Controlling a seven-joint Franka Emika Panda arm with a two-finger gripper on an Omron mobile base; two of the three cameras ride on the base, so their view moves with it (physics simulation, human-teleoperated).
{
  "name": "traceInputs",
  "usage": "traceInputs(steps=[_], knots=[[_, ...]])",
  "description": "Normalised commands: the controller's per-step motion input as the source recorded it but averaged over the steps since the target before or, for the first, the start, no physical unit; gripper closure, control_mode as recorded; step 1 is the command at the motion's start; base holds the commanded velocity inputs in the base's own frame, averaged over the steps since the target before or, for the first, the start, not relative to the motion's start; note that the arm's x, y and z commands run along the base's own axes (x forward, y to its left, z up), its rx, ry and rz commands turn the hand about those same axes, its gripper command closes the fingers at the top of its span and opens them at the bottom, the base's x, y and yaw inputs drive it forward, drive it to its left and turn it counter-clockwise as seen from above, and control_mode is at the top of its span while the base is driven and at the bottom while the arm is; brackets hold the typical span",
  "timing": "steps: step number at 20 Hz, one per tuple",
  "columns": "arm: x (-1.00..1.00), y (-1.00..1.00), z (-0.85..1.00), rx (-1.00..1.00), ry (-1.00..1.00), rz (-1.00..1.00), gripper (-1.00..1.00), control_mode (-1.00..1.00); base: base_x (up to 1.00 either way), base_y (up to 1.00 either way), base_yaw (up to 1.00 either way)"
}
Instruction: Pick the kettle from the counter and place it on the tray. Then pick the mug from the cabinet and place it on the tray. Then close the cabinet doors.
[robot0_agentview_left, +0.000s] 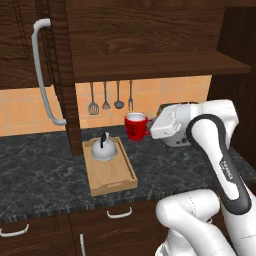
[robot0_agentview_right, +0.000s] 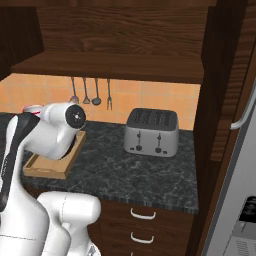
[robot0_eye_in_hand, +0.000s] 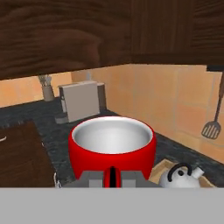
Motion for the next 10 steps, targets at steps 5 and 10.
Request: traceInputs(steps=[5, 10], knots=[[0.5, 0.13, -0.63, -0.06, 0.09, 0.19, 1.0, -1.0, 0.0, 0.0, 0.0], [0.51, 0.0, -0.56, 0.0, 0.09, 0.28, 1.0, -1.0, 0.0, 0.0, 0.0]])
